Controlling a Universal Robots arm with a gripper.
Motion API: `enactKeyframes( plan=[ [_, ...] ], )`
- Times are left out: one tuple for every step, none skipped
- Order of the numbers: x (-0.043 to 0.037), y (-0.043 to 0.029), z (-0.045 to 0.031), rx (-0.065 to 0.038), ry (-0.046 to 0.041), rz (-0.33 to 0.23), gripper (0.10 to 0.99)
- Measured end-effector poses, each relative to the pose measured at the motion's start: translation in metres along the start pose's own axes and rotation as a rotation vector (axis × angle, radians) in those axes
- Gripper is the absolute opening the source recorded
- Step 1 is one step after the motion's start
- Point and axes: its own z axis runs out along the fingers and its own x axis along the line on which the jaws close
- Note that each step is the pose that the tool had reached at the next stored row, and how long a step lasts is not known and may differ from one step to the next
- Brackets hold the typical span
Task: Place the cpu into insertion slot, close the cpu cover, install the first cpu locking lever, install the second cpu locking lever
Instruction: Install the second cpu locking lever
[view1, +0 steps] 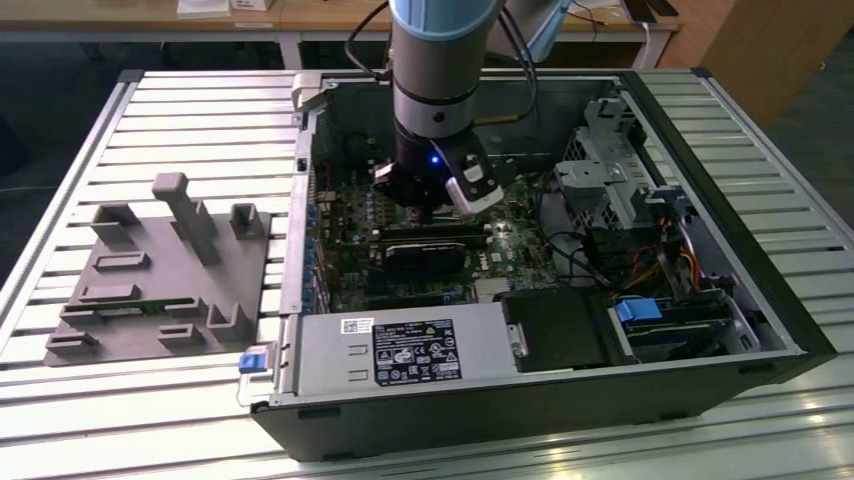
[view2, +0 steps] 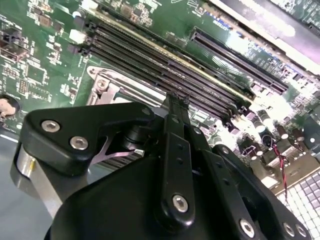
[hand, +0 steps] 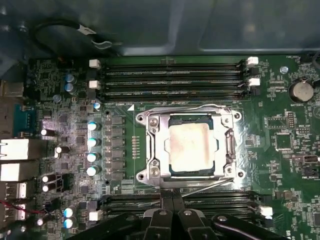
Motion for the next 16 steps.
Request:
enactKeyframes(
  plan=[
    [0.0006,-0.0001,0.0005,0.0,0.0,0.0,0.106],
    [0.0013,-0.0002,0.0011,-0.001,0.0001,0.0,0.106],
    [0.002,-0.0004,0.0018,-0.001,0.0001,0.0,0.106],
    [0.0024,-0.0005,0.0028,-0.001,0.0002,0.0,0.106],
    [0.0027,-0.0007,0.0038,-0.002,0.0003,0.0,0.106],
    [0.0028,-0.0008,0.0049,-0.002,0.0003,0.0,0.106],
    [0.003,-0.001,0.0061,-0.002,0.0003,0.0,0.106],
    [0.0032,-0.0011,0.0073,-0.003,0.0003,0.0,0.106],
    [0.0033,-0.0013,0.0083,-0.003,0.0003,0.0,0.106],
    [0.0033,-0.0013,0.009,-0.004,0.0003,0.0,0.106],
    [0.0034,-0.0014,0.0094,-0.005,0.0004,0.0,0.106],
    [0.0034,-0.0016,0.0098,-0.006,0.0005,0.0,0.106],
    [0.0034,-0.0021,0.0101,-0.008,0.0005,0.0,0.106],
    [0.0036,-0.003,0.0101,-0.011,0.0006,0.0,0.106],
    [0.0037,-0.0045,0.0101,-0.015,0.0007,0.0,0.106],
    [0.0039,-0.0063,0.0099,-0.019,0.0009,0.0,0.106]
  ],
)
